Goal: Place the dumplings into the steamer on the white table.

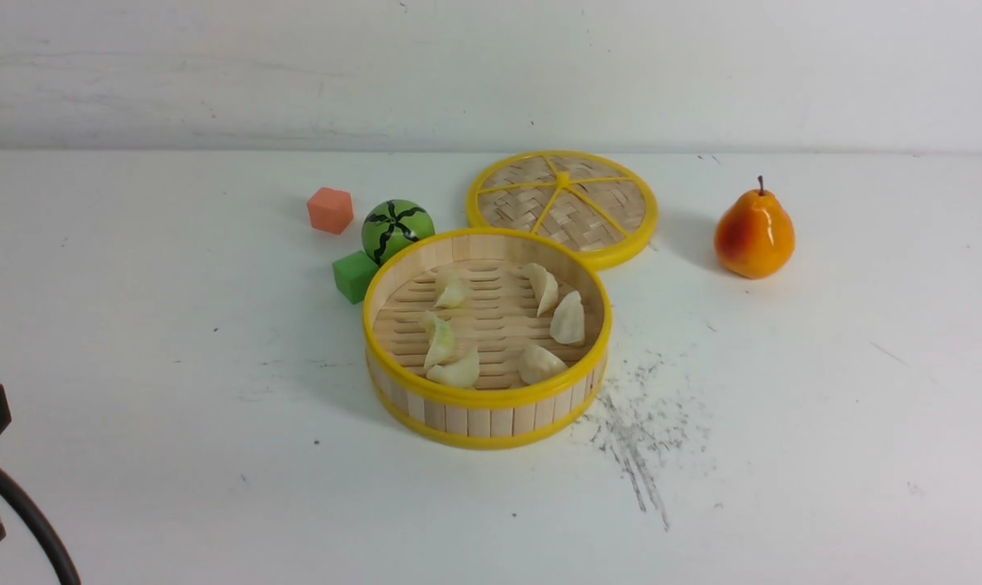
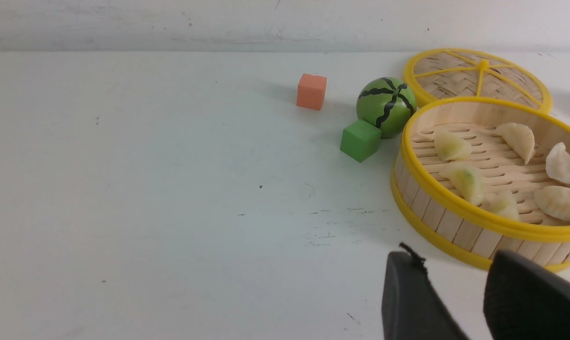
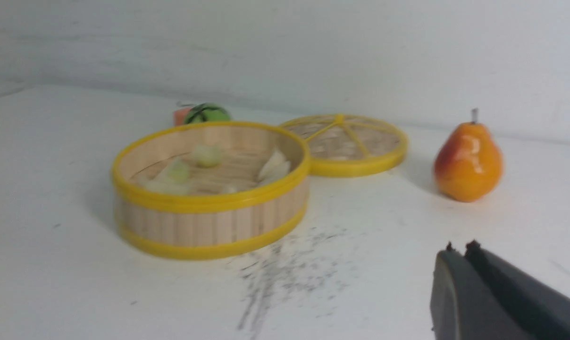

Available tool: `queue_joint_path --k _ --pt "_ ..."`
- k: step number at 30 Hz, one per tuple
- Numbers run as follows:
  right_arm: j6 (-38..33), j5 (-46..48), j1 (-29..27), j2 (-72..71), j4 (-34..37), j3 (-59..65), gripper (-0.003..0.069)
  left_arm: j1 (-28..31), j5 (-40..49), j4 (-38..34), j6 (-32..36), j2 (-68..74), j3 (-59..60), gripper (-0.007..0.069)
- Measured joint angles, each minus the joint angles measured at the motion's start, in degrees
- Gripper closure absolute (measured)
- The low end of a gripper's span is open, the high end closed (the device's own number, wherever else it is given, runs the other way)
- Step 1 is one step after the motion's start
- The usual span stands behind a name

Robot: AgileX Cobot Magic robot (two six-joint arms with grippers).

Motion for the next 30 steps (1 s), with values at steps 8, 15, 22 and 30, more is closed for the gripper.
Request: queue_joint_path --k 8,15,22,30 --pt "-3.1 17.9 -8.2 -1.1 6.5 0.0 0.0640 0.0 0.0 0.0 0.0 0.0 0.0 0.0388" --pt "-4.1 20.4 -8.2 -1.1 7.7 -0.5 0.0640 0.0 0.0 0.0 0.0 0.0 0.0 0.0388" --pt "-4.3 20.5 -8.3 -1.1 8.3 -0.5 0.0636 0.0 0.0 0.0 0.0 0.0 0.0 0.0388" --pt "-4.3 20.5 -8.3 -1.1 8.4 -0.5 0.0622 0.0 0.0 0.0 0.0 0.0 0.0 0.0386"
